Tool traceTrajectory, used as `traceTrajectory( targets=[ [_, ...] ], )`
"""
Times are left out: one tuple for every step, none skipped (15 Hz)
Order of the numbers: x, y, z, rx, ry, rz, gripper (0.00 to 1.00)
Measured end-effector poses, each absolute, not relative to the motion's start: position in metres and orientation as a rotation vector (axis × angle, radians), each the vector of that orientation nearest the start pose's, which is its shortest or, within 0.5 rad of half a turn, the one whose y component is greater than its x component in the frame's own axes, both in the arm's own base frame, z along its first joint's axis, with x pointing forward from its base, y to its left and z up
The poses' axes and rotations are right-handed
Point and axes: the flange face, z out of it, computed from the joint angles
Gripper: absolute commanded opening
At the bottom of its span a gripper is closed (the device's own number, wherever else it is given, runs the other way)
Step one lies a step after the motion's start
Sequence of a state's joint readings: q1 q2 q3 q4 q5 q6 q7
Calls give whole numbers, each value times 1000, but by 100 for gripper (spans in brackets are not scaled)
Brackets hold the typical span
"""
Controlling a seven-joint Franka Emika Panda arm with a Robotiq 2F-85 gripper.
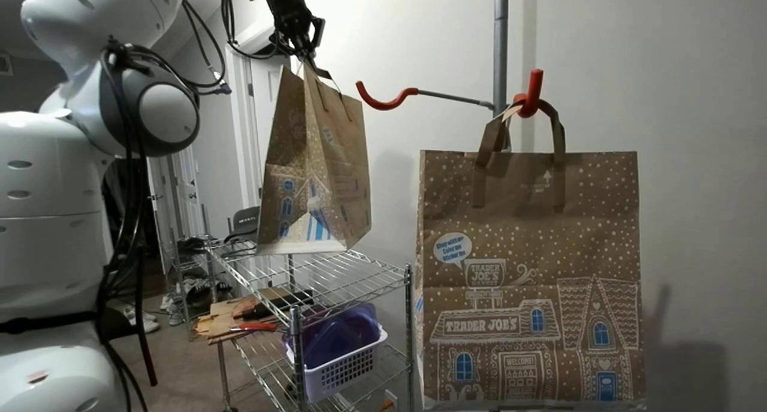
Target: Hang the paper bags on the rack
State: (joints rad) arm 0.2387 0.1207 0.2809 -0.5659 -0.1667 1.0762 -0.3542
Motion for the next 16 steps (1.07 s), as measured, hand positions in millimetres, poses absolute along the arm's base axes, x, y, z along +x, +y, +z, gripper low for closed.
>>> traceTrajectory(
  targets=[
    [379, 160, 925, -2903, -1191, -613, 5],
    [374, 152, 928, -2883, -1218, -603, 5],
    [369, 145, 931, -2870, -1244, -597, 5],
    [363, 139, 934, -2855, -1270, -596, 5],
    [358, 133, 937, -2840, -1291, -601, 5],
    [356, 128, 938, -2824, -1306, -608, 5],
    [357, 122, 939, -2803, -1316, -618, 5],
    [360, 114, 939, -2784, -1317, -618, 5],
    [364, 104, 938, -2767, -1314, -617, 5],
    [369, 93, 938, -2753, -1305, -616, 5],
    [373, 81, 937, -2740, -1290, -617, 5],
    [377, 69, 936, -2729, -1268, -619, 6],
    [379, 60, 936, -2720, -1247, -623, 5],
    [379, 53, 937, -2711, -1233, -630, 6],
    [378, 48, 938, -2703, -1222, -638, 5],
    [377, 43, 940, -2698, -1212, -647, 5]
  ],
)
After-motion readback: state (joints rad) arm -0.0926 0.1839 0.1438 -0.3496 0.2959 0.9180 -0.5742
